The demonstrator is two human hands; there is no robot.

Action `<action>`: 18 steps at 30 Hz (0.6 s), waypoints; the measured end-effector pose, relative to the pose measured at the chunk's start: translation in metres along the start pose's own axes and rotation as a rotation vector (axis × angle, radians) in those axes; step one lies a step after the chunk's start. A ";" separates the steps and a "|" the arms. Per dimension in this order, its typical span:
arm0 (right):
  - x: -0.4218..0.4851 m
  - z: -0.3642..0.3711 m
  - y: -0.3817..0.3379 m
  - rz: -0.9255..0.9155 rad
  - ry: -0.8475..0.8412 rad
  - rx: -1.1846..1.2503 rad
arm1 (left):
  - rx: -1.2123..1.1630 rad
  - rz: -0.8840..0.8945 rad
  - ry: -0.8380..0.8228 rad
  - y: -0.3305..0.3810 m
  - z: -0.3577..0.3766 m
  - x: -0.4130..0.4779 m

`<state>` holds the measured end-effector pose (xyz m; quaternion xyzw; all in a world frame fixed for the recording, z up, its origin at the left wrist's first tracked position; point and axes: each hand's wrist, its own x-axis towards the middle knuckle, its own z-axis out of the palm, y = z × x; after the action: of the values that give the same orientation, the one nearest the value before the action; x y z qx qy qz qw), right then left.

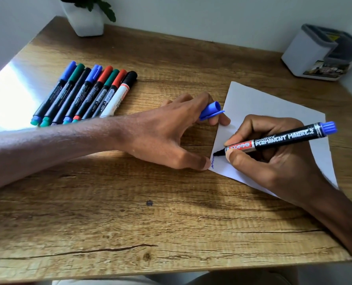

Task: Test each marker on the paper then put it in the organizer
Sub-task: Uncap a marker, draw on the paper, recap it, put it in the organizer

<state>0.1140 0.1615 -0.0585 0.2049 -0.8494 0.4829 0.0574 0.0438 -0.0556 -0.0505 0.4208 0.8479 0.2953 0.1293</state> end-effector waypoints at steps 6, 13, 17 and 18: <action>0.000 0.000 0.000 0.005 0.025 0.008 | 0.012 0.001 -0.009 0.004 -0.002 -0.001; 0.000 0.000 0.002 0.016 0.039 0.018 | 0.013 0.008 -0.001 0.003 -0.001 0.000; 0.001 0.000 0.003 0.031 0.037 0.027 | 0.021 0.013 0.010 0.003 -0.001 0.000; 0.001 0.001 0.003 0.034 0.043 0.026 | 0.021 0.015 0.012 0.003 -0.001 0.000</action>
<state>0.1122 0.1620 -0.0611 0.1809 -0.8451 0.4989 0.0649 0.0448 -0.0547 -0.0479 0.4268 0.8485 0.2898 0.1178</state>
